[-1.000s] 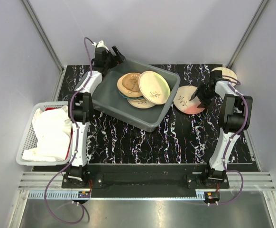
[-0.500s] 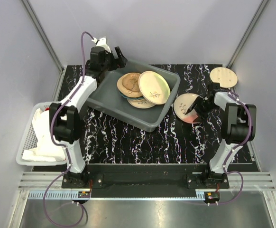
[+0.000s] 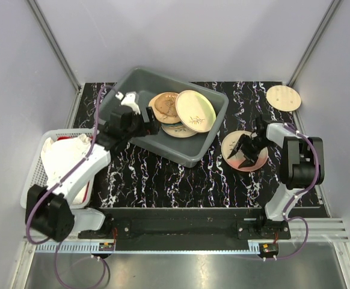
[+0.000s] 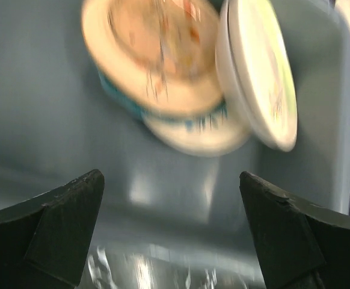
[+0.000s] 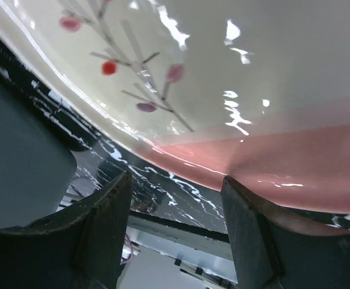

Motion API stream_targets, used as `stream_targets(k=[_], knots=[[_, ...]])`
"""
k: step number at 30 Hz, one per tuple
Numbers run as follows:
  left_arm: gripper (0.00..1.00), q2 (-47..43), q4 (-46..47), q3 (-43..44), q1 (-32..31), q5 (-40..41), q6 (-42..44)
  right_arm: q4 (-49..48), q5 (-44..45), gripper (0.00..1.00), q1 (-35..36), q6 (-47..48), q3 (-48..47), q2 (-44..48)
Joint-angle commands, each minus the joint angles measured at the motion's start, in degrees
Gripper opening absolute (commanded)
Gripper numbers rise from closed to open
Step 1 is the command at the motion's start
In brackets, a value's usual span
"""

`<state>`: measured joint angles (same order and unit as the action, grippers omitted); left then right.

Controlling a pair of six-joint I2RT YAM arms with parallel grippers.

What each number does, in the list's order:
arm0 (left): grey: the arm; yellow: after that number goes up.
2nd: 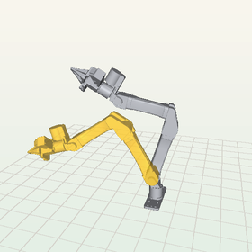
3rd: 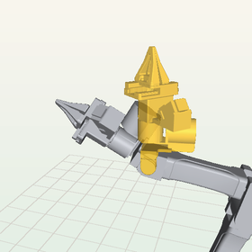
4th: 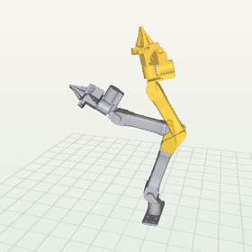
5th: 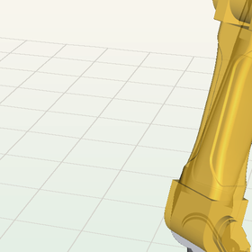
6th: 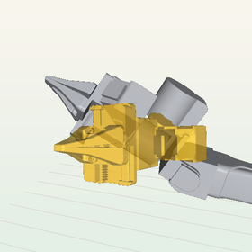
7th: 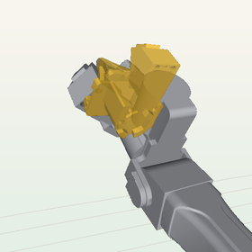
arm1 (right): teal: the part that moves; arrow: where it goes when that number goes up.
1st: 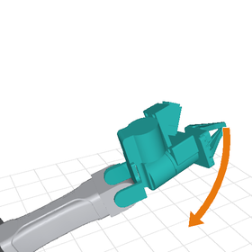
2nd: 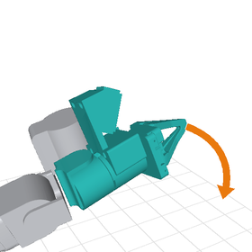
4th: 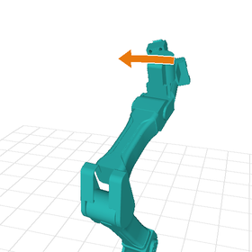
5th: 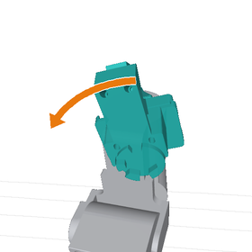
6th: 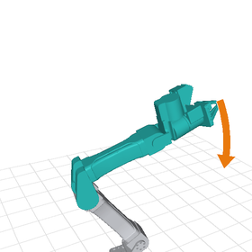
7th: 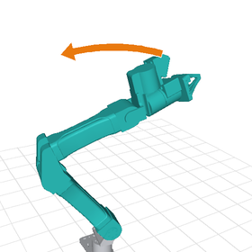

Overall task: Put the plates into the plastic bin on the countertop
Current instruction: Move the plate to the corner of the board.

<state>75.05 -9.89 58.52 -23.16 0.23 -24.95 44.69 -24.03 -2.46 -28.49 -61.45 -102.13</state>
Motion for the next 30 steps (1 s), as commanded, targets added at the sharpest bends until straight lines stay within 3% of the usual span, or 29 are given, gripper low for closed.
stream_targets(k=[1, 6, 13, 19, 21, 28, 30], knots=[[0.99, -10.06, -1.44, -8.85, -1.63, 0.39, -7.11, -0.03, -5.32, 0.68, 4.65, 1.68, 0.63, 0.79], [0.99, -17.38, -5.57, -17.20, -2.24, 0.65, -9.50, -1.96, -6.38, 0.68, 11.85, 0.81, 2.73, 0.26], [0.99, -18.98, -4.88, -21.69, -6.89, 5.21, -10.46, -6.44, -9.70, 0.68, 13.53, -2.79, 6.42, 3.68], [0.99, -16.34, 4.43, -25.47, -19.35, 9.78, -14.77, -12.52, -10.95, 0.68, 15.73, -5.44, 10.74, 9.74], [0.99, -16.95, 8.21, -28.09, -22.53, 11.45, -16.44, -12.43, -10.42, 0.69, 15.82, -5.44, 10.39, 15.71], [0.99, -17.13, 11.99, -31.80, -35.88, 20.85, -17.50, -7.25, 5.54, 0.71, 14.86, -1.40, 7.67, 30.04], [0.99, -16.08, 14.28, -31.72, -37.48, 21.74, -18.90, -4.35, 9.34, 0.72, 9.52, 0.62, 7.49, 32.34]])
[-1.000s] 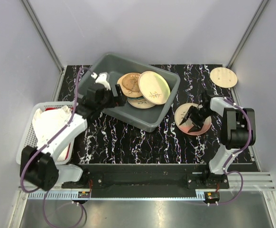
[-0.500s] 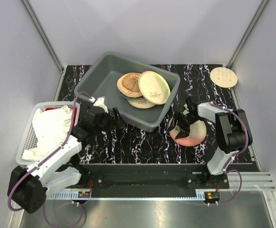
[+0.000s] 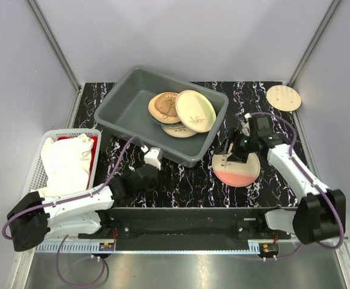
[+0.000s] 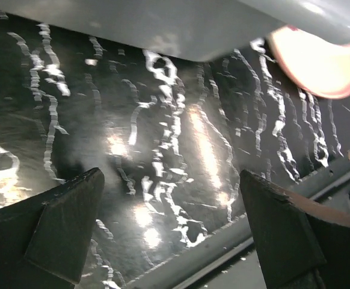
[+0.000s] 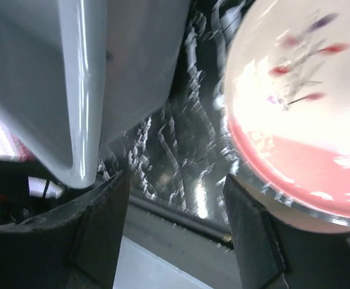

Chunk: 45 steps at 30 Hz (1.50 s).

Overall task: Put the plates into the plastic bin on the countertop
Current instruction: Move the plate to the corner of the board.

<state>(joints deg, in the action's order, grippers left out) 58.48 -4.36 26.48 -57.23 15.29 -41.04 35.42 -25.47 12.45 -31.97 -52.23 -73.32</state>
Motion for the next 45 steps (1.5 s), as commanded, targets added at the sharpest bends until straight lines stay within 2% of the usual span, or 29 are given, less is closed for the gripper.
stream_targets(k=[1, 2, 3, 6, 10, 16, 20, 25, 32, 36, 45], knots=[[0.99, 0.93, 9.71, 0.41, -3.93, 6.42, -3.43, 5.36, 10.36, 0.72, -8.90, 4.97, -0.95, 4.06], [0.99, 1.46, 12.59, 0.07, -4.11, 6.16, -3.87, 5.62, 9.40, 0.72, -12.06, 7.42, -0.42, 4.93], [0.99, 2.51, 14.10, -0.02, -4.12, 6.07, -4.66, 5.89, 9.91, 0.72, -20.19, 8.58, 0.02, 5.11], [0.99, 5.23, 20.87, -0.99, -4.64, 6.24, -5.72, 6.24, 16.57, 0.72, -26.75, 11.74, -0.68, 2.93], [0.99, 9.36, 28.86, -1.52, -5.43, 5.81, -6.60, 5.72, 23.54, 0.72, -28.00, 13.50, -5.34, -4.70], [0.99, 15.61, 39.23, -3.71, -6.75, 2.56, -10.72, 1.25, 17.05, 0.74, -30.98, 16.05, -6.66, -13.33], [0.99, 17.89, 41.10, -3.63, -7.37, 2.03, -10.65, -1.40, 15.46, 0.75, -31.34, 17.55, -6.13, -17.46], [0.99, 18.60, 40.57, -2.57, -7.46, 2.55, -8.80, -4.30, 8.09, 0.74, -31.34, 17.81, -6.05, -23.61], [0.99, 16.84, 38.55, -2.48, -7.37, 4.48, -6.34, -4.83, -0.19, 0.73, -30.64, 20.01, -4.64, -26.87], [0.99, 15.88, 37.50, -3.01, -7.37, 5.89, -5.81, -3.69, 1.21, 0.73, -26.70, 21.33, -4.73, -29.33], [0.99, 11.22, 35.47, -6.52, -7.37, 10.89, -6.07, -2.29, 0.86, 0.72, -17.91, 19.66, -3.85, -27.49]])
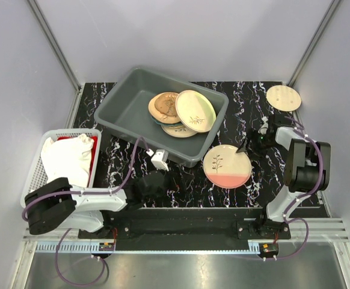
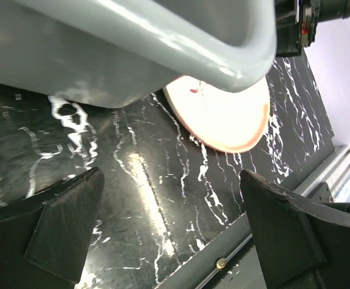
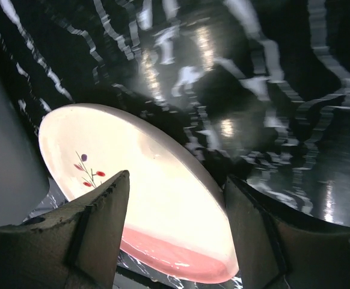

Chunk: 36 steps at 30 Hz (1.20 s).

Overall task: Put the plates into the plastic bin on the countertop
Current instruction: Move the plate to the corner of the board.

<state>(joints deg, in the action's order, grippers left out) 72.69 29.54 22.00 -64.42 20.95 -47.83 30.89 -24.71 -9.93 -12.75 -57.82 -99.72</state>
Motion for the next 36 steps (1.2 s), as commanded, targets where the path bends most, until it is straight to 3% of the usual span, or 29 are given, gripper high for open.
stream_targets(k=[1, 5, 13, 19, 27, 32, 36], knots=[[0.99, -3.60, 1.40, -2.40, -0.09, 5.50, 0.55, 2.68, 0.36, 0.72, 6.05, 0.19, 1.75, -1.00], [0.99, -3.17, 1.66, -3.80, 0.00, 5.59, -1.64, 3.73, 0.28, 0.72, 9.13, -0.87, 2.53, 0.40], [0.97, 4.21, 14.57, -10.31, 0.00, 3.31, -10.08, 4.26, -1.04, 0.72, 17.66, -5.79, 7.54, 5.15], [0.93, 11.42, 22.74, -9.87, 0.00, -0.55, -11.14, 3.12, 3.77, 0.72, 20.31, -10.88, 10.71, 6.03], [0.68, 21.96, 27.41, -7.32, -0.18, -6.53, -16.41, 8.83, 15.04, 0.73, 20.22, -17.91, 11.15, 14.72], [0.59, 23.64, 23.13, -5.75, -0.97, -6.45, -17.82, 13.31, 21.19, 0.76, 20.22, -20.11, 14.31, 17.72], [0.54, 24.08, 18.80, -4.07, -1.49, -6.19, -17.64, 11.38, 15.75, 0.75, 20.57, -21.35, 16.51, 17.19]])
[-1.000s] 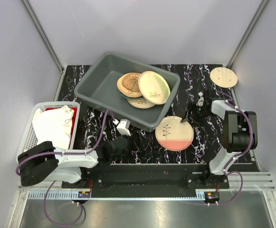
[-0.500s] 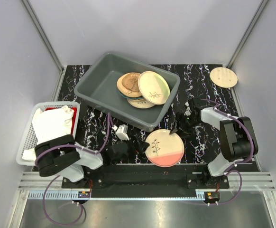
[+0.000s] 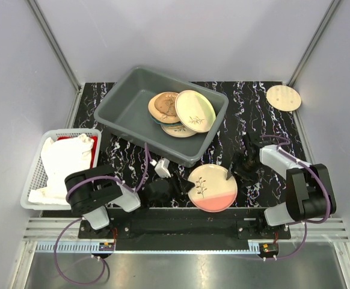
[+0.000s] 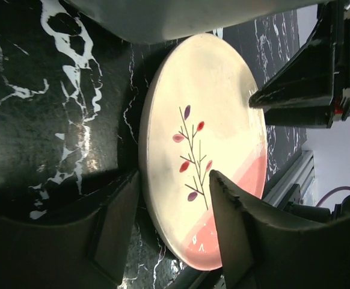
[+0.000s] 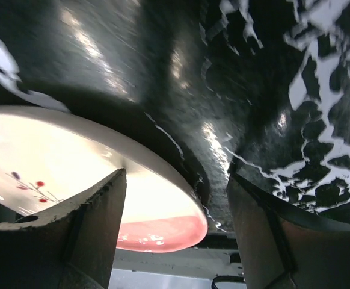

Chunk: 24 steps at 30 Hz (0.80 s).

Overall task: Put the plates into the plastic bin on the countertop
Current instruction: Move the plate to the corner of the board, then pick up the plate from the corner of the board.

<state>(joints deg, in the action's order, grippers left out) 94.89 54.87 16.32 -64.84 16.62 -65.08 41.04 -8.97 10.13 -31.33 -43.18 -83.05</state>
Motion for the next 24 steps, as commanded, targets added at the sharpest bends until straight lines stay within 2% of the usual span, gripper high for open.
stream_targets(k=[1, 8, 12, 14, 18, 24], knots=[[0.53, 1.96, -6.97, 1.27, -1.25, -1.60, -0.75, 1.15, -0.34, 0.75, 0.59, -3.29, 2.13, 0.86], [0.45, 3.98, -8.29, 1.26, -1.34, -2.73, -1.28, 0.89, -4.64, 0.74, 0.59, -1.72, 2.05, 0.61], [0.43, 4.51, -8.38, 1.35, -1.61, -3.09, -1.02, -2.27, -16.04, 0.71, 1.47, 0.13, 2.04, -2.29], [0.41, 4.34, -8.38, 1.00, -1.69, -3.00, -1.01, -5.42, -17.92, 0.69, 2.87, -0.30, 2.83, -2.91], [0.27, 4.69, -7.77, 0.30, -1.61, -3.09, -1.45, -10.09, -23.36, 0.67, 3.32, -2.15, 5.12, -0.99], [0.15, 5.57, -7.50, 0.65, -1.61, -3.88, -1.54, -12.21, -25.48, 0.64, 3.32, -4.97, 4.86, 3.76]])
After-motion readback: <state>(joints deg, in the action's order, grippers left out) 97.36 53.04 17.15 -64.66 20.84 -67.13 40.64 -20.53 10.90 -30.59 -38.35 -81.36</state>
